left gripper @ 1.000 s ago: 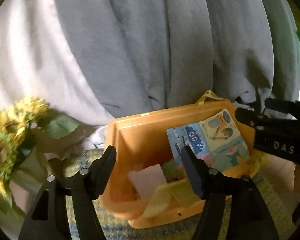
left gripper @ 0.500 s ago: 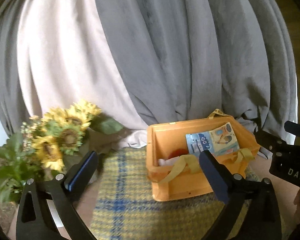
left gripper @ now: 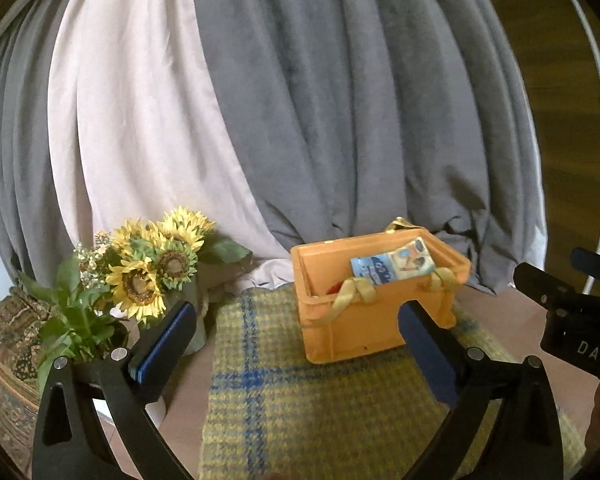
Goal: Organize soft objects
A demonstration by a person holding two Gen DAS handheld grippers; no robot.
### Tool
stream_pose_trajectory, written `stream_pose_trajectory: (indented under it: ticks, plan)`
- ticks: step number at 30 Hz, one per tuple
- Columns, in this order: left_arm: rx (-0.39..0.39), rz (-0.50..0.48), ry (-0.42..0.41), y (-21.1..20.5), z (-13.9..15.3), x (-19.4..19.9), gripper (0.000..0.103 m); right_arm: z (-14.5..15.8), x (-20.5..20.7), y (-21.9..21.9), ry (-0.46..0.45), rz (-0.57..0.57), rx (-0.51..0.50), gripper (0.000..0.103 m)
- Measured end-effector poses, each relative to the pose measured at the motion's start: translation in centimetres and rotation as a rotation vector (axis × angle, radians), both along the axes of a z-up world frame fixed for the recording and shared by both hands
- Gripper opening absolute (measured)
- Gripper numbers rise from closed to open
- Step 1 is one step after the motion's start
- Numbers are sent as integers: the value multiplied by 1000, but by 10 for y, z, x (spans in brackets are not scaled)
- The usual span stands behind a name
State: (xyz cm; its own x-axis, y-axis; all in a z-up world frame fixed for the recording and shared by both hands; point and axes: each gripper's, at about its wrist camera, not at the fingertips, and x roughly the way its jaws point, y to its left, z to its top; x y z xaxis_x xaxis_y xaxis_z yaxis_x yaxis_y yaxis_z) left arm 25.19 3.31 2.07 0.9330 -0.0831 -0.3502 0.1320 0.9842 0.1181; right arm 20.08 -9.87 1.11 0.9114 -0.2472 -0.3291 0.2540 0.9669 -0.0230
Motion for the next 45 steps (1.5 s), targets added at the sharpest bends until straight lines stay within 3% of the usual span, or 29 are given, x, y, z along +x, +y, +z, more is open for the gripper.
stream_pose_trajectory:
  ticks: [27, 45]
  plan:
    - [-27, 72, -55, -23, 9, -205, 103, -5, -192, 7, -8, 65, -26, 89]
    - [-31, 93, -106, -25, 20, -263, 103, 1, -250, 16, -68, 91, -38, 89]
